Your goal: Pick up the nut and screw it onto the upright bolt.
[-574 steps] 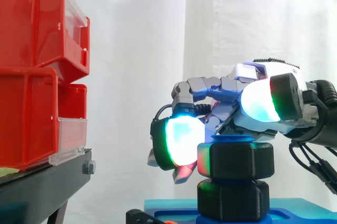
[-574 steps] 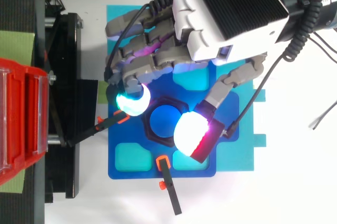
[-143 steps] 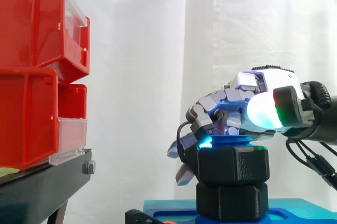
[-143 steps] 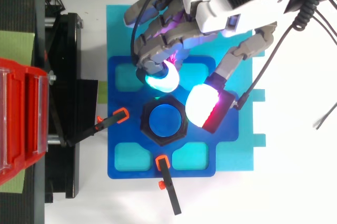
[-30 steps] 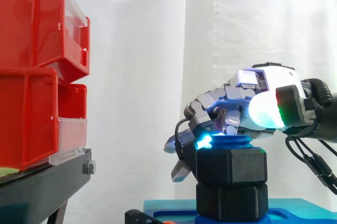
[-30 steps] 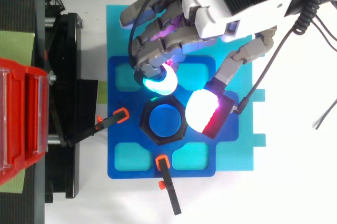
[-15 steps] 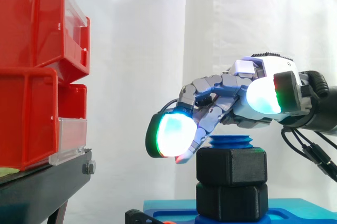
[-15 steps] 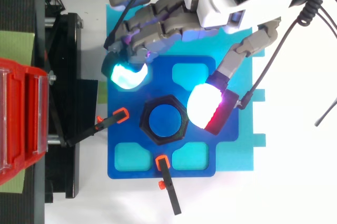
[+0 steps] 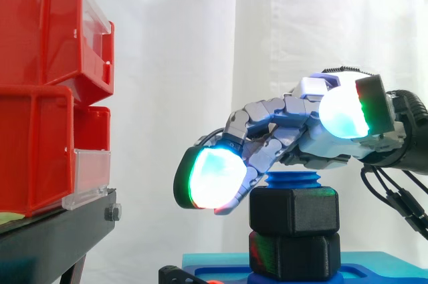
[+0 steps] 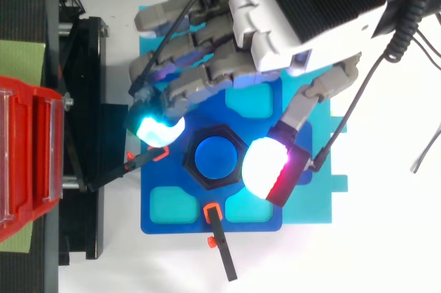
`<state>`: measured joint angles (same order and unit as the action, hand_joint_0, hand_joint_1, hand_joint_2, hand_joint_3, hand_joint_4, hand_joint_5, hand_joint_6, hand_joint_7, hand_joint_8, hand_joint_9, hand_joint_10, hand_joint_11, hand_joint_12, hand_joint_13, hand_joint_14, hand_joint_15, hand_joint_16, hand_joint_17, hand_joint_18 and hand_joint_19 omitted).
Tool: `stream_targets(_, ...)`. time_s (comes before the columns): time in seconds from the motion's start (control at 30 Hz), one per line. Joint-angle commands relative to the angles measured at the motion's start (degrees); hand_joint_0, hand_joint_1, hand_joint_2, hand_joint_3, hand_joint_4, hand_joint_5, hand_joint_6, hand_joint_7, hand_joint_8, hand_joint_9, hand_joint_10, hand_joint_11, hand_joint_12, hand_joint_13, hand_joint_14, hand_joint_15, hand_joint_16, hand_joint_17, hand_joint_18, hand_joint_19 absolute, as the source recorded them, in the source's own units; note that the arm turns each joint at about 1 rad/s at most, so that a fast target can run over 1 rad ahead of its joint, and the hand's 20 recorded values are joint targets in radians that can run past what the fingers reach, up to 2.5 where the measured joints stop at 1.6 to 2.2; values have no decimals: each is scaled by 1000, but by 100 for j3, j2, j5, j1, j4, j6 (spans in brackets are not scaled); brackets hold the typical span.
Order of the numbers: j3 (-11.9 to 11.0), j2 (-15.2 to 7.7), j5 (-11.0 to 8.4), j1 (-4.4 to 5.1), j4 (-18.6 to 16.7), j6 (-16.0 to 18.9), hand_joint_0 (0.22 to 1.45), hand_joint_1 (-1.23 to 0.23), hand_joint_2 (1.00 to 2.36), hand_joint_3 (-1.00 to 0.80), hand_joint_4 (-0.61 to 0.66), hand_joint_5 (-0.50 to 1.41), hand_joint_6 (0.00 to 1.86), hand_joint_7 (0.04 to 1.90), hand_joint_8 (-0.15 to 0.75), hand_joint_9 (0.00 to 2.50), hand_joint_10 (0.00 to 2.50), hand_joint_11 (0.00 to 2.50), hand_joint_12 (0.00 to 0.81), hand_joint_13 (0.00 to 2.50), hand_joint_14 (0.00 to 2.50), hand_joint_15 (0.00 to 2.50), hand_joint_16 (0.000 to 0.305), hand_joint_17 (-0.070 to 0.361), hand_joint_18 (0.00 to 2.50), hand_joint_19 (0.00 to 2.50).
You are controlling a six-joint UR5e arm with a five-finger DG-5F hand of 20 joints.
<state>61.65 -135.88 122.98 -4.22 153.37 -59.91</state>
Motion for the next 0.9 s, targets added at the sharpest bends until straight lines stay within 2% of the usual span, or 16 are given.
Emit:
stream_targets(0.0,-4,0,-20,52,114,-3,456,-159,1000,-500,214,-122,503,837,205,490,0,0,273,272,0,0,30,67,0,0)
stream_targets(0.17,5,0,-81,96,290,-3,459,-162,1000,-500,225,-104,504,949,216,514,0,0,272,288,0,0,29,66,0,0)
stream_targets(0.3,5,0,-90,105,308,-3,464,-165,1000,-500,236,-83,504,986,220,538,0,0,262,309,0,0,28,63,0,0)
stream_targets(0.53,5,0,-90,114,299,-3,477,-184,1000,-500,199,-36,504,1209,229,622,0,0,245,389,0,0,24,53,6,0)
stream_targets(0.73,5,0,-90,61,264,-3,492,-205,1000,-500,147,3,502,1365,238,746,0,0,228,467,0,0,20,45,93,0)
stream_targets(0.87,5,0,-90,44,299,-20,496,-210,1000,-500,136,11,502,1390,239,785,0,0,222,494,0,0,19,42,118,0)
